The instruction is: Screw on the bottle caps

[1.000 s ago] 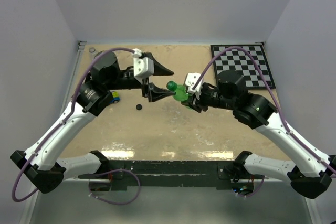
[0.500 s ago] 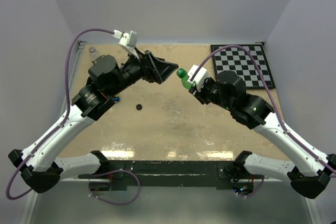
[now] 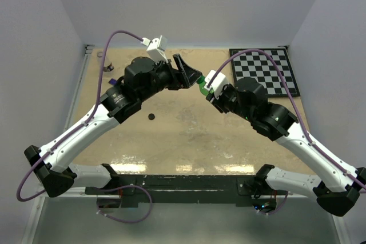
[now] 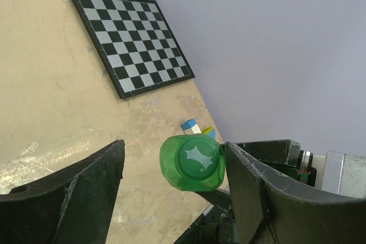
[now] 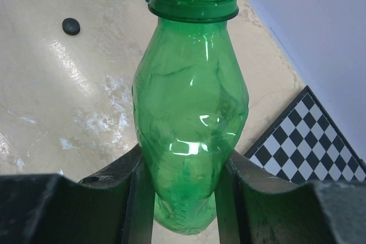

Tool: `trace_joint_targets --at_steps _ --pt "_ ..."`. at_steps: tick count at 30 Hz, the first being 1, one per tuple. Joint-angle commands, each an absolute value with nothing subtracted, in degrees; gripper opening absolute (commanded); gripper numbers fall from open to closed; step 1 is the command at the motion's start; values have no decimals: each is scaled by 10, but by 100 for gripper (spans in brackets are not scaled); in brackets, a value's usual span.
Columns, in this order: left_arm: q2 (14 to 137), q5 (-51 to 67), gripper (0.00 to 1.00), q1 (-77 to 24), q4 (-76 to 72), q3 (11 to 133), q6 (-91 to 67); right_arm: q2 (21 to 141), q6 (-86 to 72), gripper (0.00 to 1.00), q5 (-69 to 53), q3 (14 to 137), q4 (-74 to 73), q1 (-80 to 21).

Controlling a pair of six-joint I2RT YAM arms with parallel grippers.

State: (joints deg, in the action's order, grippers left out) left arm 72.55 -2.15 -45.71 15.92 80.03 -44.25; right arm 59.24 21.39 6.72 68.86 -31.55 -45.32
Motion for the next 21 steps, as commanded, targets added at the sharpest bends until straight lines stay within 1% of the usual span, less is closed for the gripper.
trace_joint_targets --at_steps 1,2,6,9,12,15,16,17,19,21 --pt "734 -21 73 -472 135 826 -461 588 203 0 77 686 -286 -457" --pt "736 -24 70 -476 134 828 -460 589 204 0 78 686 -286 -458" --pt "749 -45 67 -490 148 841 -450 590 204 0 78 688 -284 -458" --pt "751 -56 59 -493 150 844 -445 592 205 0 79 688 -284 -458" --pt "755 -61 45 -494 154 848 -438 593 207 0 80 688 -284 -458" --pt "757 -60 19 -495 158 853 -429 595 208 0 80 688 -284 -458" --pt "756 -60 8 -495 159 855 -423 595 209 0 78 688 -283 -458" --pt "756 -60 0 -495 161 859 -416 595 210 0 76 688 -285 -458" --pt "754 -55 0 -495 162 866 -383 594 213 0 59 689 -287 -458" --pt "748 -28 0 -495 150 866 -336 591 214 0 17 693 -292 -459"
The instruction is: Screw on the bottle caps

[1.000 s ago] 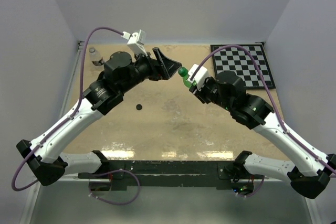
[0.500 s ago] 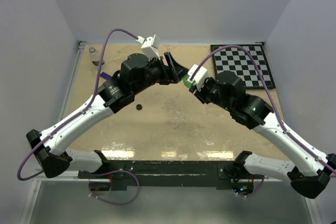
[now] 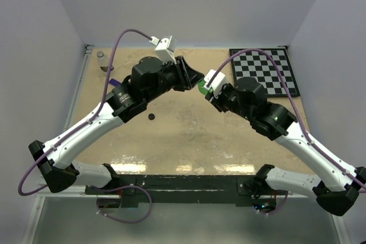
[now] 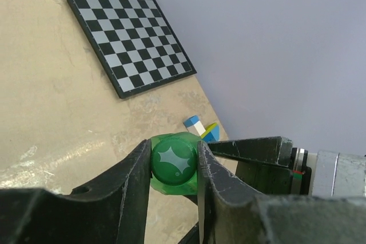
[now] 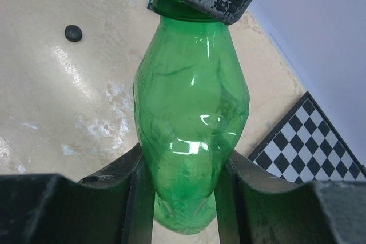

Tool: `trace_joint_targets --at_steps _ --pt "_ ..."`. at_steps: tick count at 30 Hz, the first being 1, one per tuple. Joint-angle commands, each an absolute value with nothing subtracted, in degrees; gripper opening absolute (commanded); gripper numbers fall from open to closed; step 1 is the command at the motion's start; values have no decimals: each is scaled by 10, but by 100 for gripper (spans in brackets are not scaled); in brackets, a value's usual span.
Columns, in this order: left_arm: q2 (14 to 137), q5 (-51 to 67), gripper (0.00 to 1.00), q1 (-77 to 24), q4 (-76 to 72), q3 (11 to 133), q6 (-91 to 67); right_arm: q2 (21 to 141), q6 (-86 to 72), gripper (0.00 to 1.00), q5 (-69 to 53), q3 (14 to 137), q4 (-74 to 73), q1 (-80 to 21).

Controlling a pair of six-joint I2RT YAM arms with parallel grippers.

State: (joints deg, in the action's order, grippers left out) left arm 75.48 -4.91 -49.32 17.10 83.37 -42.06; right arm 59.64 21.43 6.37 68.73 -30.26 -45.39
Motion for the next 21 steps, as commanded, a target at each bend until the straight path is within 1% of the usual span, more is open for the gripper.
trace_joint_targets --at_steps 1,4,6,12,15,18,21 --pt "743 -12 0 -495 141 864 -306 587 214 0 2 693 -294 -458" --pt "721 36 0 -493 114 846 -210 569 214 0 -86 690 -287 -458" --pt "709 91 0 -492 113 839 -136 564 216 0 -136 693 -286 -458" --pt "655 384 0 -486 109 788 125 578 238 0 -300 722 -329 -458" --pt "648 493 0 -485 179 791 242 574 242 0 -343 728 -328 -458" --pt "690 547 0 -484 312 858 313 567 240 0 -348 727 -323 -458" --pt "712 536 0 -483 346 880 317 567 238 0 -335 723 -329 -458"
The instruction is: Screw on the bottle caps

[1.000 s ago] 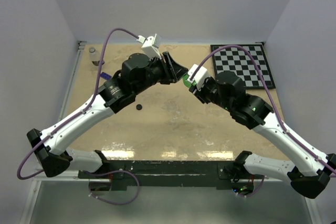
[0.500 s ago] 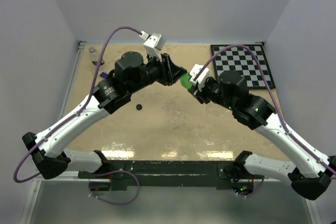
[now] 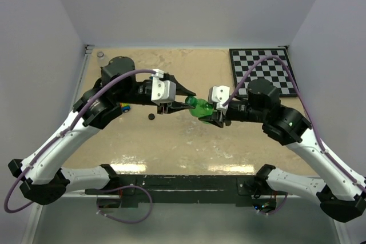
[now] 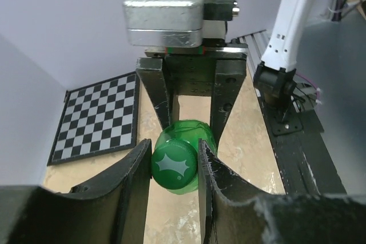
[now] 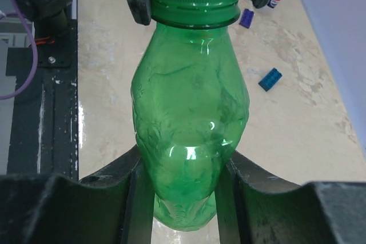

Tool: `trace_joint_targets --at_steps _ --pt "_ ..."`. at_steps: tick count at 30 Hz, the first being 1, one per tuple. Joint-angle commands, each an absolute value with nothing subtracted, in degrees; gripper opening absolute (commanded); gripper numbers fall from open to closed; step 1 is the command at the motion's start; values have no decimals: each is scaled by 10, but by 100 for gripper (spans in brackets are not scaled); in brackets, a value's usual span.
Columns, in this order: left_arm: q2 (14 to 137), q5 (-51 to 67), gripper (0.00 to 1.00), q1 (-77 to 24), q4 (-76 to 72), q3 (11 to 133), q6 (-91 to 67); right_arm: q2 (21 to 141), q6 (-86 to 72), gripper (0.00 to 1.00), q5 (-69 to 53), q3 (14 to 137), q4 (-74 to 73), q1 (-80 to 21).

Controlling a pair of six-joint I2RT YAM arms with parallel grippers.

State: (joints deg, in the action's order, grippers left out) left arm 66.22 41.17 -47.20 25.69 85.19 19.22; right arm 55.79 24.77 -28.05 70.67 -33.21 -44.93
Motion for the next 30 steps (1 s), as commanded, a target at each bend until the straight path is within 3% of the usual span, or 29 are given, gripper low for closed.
trace_joint_targets --at_steps 1,2,3,5,7,11,13,16,20,30 --pt "713 527 0 -483 341 880 312 568 238 0 -324 722 -330 -457" --pt "708 514 3 -483 333 876 303 566 237 0 -309 720 -331 -458" --pt "702 495 15 -483 317 871 294 565 237 0 -294 719 -332 -457" --pt "683 454 48 -483 268 848 253 563 233 0 -259 714 -331 -458" --pt "656 393 69 -483 204 821 187 558 225 0 -211 706 -327 -458" --pt "617 253 90 -483 63 767 43 552 207 0 -126 693 -304 -459" --pt "613 167 93 -483 29 753 -64 553 205 0 -91 687 -295 -457" --pt "624 65 90 -483 36 764 -175 555 196 0 -31 682 -285 -459" --pt "631 3 90 -484 43 746 -361 559 192 0 29 678 -279 -458" --pt "694 -52 77 -490 91 793 -451 565 200 0 85 671 -283 -459"
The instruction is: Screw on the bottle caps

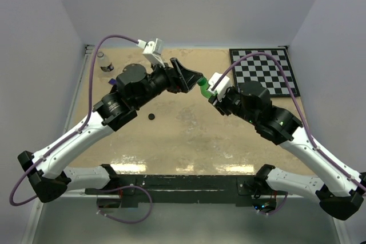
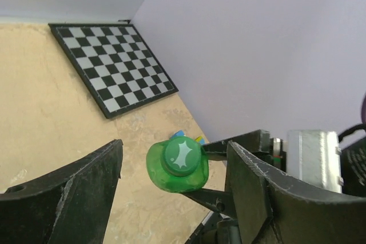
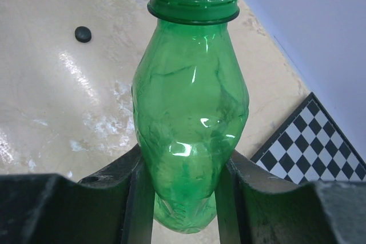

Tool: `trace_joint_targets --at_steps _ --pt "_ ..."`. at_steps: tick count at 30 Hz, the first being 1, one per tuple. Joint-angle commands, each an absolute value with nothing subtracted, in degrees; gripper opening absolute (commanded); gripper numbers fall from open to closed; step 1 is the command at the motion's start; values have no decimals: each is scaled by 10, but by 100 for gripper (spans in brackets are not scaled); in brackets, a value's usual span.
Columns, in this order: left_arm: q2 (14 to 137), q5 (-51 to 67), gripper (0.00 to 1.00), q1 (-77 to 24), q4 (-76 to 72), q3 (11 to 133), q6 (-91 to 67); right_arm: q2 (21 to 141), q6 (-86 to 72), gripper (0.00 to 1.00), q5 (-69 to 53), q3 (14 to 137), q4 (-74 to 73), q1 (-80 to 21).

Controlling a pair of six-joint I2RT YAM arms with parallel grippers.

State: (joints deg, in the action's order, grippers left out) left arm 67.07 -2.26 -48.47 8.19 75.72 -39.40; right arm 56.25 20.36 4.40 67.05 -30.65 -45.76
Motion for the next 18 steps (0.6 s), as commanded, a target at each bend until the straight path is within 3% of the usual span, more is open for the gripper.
trace_joint_targets --at_steps 1,11,18 --pt "700 -53 76 -491 93 795 -454 567 200 0 89 671 -285 -459" --pt "739 -68 68 -503 109 827 -439 572 206 0 123 667 -300 -461" --pt "764 -67 56 -504 119 844 -427 580 213 0 133 667 -294 -462"
